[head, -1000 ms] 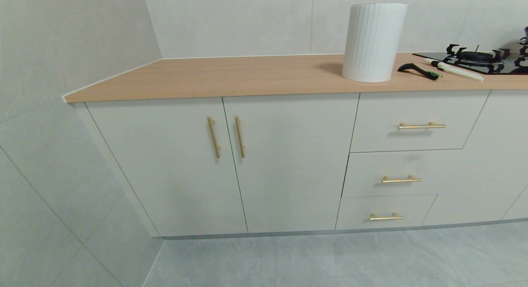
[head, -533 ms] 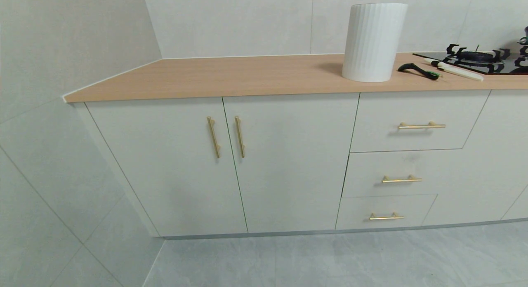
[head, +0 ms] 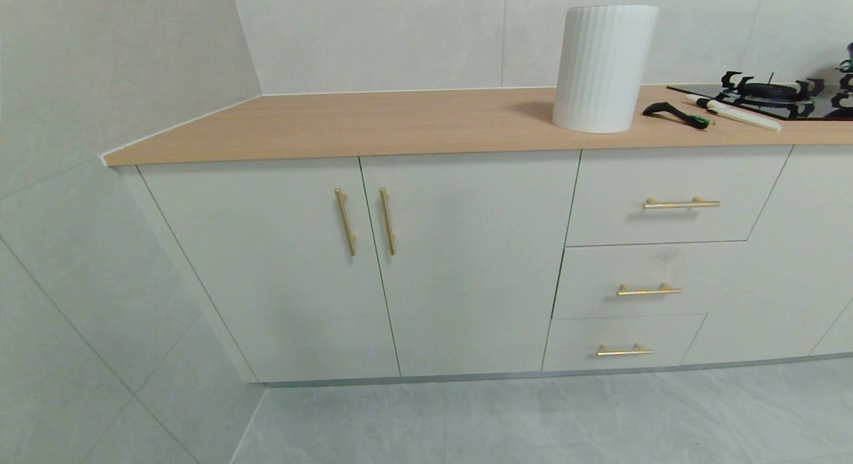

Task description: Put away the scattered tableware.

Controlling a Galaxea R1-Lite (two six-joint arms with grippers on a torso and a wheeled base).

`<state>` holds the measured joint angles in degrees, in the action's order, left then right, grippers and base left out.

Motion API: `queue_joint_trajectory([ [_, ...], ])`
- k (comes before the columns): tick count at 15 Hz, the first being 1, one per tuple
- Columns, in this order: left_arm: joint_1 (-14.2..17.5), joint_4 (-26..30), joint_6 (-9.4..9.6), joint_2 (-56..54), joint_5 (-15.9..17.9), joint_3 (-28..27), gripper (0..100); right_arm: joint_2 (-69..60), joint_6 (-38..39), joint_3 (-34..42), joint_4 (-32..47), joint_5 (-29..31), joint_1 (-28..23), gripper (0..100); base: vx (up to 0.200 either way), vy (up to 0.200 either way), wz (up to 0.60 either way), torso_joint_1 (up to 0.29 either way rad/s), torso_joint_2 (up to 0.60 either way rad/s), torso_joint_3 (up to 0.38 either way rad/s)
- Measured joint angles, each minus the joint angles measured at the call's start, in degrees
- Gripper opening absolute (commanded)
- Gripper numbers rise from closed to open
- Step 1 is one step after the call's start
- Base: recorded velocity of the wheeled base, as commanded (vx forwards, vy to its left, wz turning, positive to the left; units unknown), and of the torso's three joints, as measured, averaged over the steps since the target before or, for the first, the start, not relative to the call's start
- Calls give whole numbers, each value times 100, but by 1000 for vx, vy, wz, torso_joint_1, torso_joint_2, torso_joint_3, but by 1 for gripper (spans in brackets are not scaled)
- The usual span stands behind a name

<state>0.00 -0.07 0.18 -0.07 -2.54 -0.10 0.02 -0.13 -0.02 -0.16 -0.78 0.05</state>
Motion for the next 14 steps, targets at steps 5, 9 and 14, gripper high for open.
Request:
queue_joint_trajectory([
  [5,-2,-11,6,0,0,0,100,-7,9,2,16,2,5,100,0,-160,0,1,3,3],
  [9,0,-4,0,0,0,0,100,-7,9,2,18,0,0,100,0,-200,0,1,2,2],
  [14,0,-6,-5,0,0,0,100,-10,9,2,21,0,5,100,0,-120,0,1,4,2],
])
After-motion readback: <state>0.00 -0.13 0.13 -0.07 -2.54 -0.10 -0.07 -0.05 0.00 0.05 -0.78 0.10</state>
